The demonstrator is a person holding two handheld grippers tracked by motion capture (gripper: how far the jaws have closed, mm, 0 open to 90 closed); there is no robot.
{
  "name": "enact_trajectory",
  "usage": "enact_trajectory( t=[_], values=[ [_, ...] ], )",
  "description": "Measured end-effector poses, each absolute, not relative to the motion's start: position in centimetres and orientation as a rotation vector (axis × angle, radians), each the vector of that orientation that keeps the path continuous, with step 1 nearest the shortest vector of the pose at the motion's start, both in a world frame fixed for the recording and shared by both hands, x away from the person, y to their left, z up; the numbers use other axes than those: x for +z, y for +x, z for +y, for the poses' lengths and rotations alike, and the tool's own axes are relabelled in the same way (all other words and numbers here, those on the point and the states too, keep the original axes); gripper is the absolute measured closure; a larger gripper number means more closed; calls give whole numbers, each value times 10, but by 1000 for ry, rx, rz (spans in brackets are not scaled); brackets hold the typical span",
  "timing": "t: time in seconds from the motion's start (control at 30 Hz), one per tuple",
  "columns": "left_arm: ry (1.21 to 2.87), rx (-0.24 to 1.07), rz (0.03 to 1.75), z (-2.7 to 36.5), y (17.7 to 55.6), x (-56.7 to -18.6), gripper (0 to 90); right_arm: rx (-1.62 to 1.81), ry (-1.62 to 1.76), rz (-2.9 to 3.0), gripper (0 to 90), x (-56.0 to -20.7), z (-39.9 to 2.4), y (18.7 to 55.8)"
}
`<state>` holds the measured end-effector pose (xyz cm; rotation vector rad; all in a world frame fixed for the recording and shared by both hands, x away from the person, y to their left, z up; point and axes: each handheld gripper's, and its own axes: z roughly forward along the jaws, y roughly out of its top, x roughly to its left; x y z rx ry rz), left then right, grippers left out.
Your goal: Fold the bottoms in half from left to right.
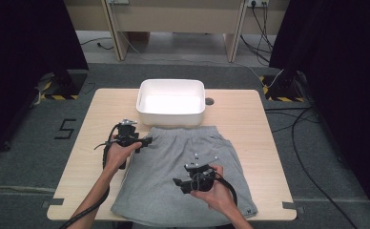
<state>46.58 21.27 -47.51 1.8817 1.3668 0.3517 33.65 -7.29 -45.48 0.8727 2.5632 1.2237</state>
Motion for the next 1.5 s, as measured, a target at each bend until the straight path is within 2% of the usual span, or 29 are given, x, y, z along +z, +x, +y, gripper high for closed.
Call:
enact_trajectory(
  t=[0.2,0.43,0.53,0.67,0.97,1.23,1.5],
  values=[
    [1861,344,1391,209,479,-475,345,1230,854,2570,365,-454,-68,333],
    [1892,362,1364,192,488,-474,431,1223,862,2574,365,-456,-69,334],
    [1951,425,1359,186,492,-478,475,1227,863,2573,365,-455,-69,334],
    [1948,435,1393,185,499,-481,507,1226,855,2575,365,-455,-68,334],
    [1996,456,1439,183,508,-499,512,1219,843,2593,365,-457,-63,331],
    [1988,380,1415,191,514,-503,736,1188,815,2628,365,-463,-55,327],
    [2074,413,1370,190,512,-500,764,1181,794,2656,365,-469,-49,321]
  ],
)
